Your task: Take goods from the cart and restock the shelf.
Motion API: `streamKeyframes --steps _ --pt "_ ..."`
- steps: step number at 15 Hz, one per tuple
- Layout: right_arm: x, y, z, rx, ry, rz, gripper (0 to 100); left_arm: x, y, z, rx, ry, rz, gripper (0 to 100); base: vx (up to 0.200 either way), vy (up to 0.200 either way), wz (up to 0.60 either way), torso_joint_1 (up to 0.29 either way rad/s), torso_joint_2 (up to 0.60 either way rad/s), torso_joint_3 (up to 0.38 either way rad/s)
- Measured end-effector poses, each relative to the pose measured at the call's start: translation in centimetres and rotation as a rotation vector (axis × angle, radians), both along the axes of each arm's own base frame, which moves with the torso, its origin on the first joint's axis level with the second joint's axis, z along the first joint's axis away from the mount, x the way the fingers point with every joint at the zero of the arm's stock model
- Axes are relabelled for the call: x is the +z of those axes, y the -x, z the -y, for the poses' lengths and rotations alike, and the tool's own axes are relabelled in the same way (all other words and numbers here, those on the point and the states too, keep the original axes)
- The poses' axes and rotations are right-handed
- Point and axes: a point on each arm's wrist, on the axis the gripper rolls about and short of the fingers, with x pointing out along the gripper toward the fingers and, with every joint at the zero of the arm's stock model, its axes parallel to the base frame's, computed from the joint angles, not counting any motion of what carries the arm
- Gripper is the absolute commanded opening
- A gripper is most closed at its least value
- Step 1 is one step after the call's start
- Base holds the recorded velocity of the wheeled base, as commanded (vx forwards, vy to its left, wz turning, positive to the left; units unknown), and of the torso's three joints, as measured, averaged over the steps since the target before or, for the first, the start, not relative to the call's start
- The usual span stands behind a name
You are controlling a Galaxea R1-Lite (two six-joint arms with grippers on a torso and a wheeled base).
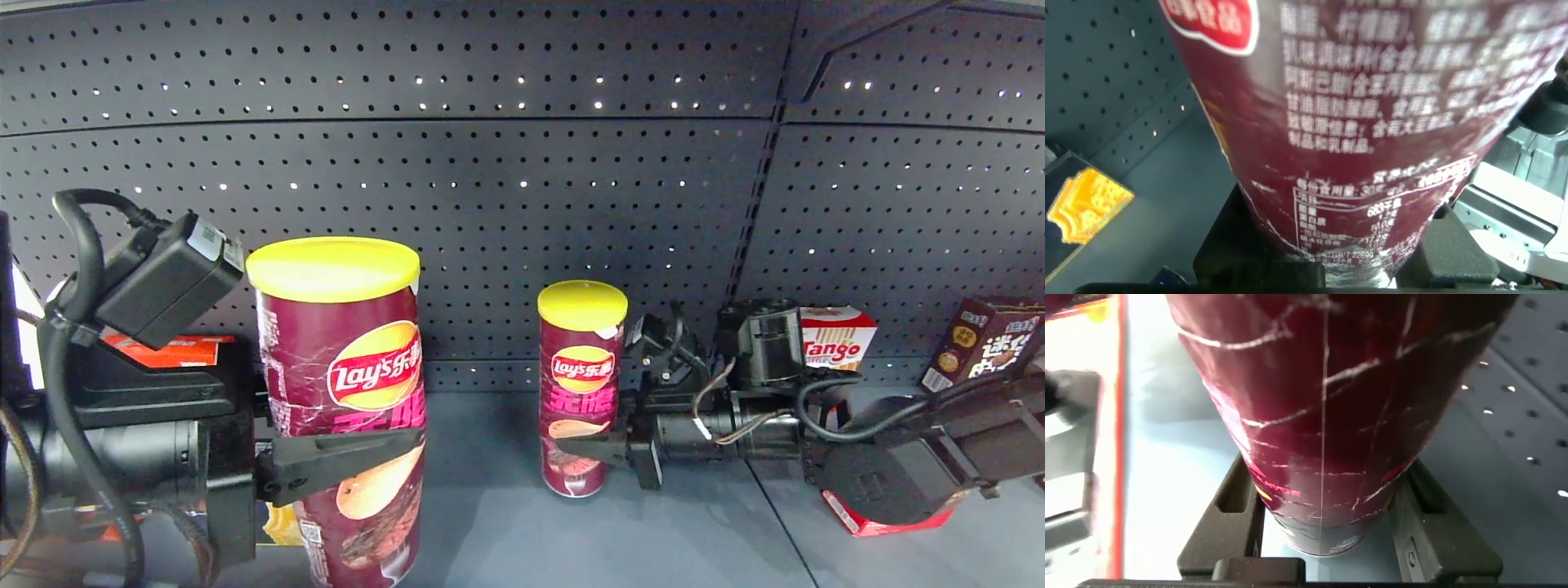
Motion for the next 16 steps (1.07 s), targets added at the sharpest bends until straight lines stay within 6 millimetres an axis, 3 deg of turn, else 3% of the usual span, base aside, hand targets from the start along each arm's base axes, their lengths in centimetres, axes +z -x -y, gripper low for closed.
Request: streamKeyframes --steps 6,16 --pt "0.6 3.4 0.5 0.046 -0.036 0.050 0 -0.3 -0.1 -0.3 0.016 -0.004 -0.007 0 0.000 0.000 0.00 0.000 0.00 0.000" --pt "-2.0 5.9 1.1 0.084 -0.016 0.012 0 -0.3 -0.3 -0.2 0.017 -0.006 -0.013 0 0.000 0.000 0.00 0.000 0.00 0.000"
